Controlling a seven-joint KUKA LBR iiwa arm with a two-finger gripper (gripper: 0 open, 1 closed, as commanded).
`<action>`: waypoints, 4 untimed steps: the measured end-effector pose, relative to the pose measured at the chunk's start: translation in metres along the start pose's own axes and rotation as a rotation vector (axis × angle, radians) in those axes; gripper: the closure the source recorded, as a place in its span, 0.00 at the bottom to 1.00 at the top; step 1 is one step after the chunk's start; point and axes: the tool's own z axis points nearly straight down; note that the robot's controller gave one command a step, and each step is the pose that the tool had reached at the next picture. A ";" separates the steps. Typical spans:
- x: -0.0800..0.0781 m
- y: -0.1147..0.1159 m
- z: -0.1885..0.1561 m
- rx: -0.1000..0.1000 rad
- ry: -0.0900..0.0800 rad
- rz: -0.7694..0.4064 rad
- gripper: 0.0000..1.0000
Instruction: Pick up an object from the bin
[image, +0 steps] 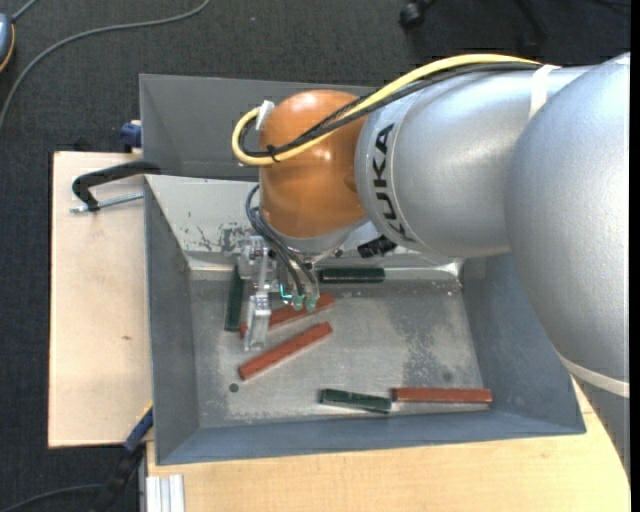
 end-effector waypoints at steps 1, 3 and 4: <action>0.045 -0.059 0.100 -0.003 -0.013 -0.055 0.00; 0.045 -0.058 0.098 -0.003 -0.011 -0.056 0.00; 0.044 -0.057 0.096 -0.005 -0.015 -0.056 1.00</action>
Offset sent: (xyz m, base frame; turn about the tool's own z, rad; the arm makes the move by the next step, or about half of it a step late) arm -0.0463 -0.0593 -0.0985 -0.0555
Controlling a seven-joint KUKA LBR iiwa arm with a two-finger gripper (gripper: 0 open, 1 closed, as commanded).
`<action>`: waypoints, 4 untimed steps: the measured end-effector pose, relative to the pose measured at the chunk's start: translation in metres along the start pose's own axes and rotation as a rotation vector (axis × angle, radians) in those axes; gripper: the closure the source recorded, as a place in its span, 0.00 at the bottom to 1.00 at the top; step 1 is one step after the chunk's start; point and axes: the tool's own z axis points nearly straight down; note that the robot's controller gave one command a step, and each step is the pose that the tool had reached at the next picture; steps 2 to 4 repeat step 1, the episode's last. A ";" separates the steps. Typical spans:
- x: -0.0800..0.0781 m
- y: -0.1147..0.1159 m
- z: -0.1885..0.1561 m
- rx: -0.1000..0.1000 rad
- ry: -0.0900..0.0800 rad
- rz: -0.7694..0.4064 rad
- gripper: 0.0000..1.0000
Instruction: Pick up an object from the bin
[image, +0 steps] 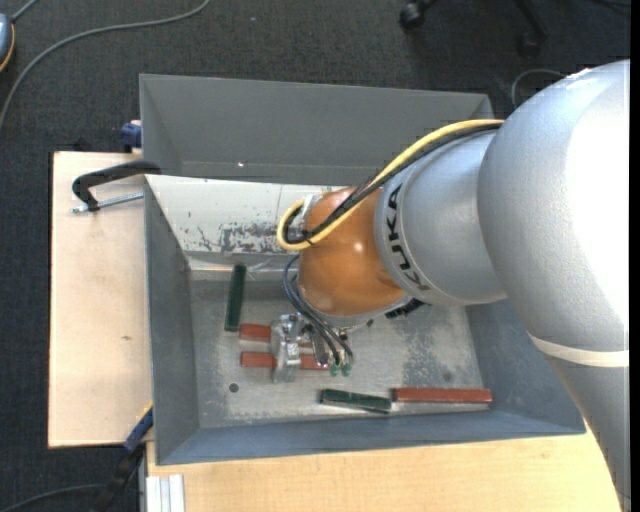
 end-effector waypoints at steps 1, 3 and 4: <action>-0.003 0.023 -0.183 0.000 -0.007 -0.020 1.00; -0.003 0.023 -0.183 0.000 -0.007 -0.020 1.00; -0.003 0.023 -0.183 0.000 -0.007 -0.020 1.00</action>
Offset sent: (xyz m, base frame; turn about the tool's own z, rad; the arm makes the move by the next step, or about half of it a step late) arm -0.0021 0.0202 0.1767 -0.0183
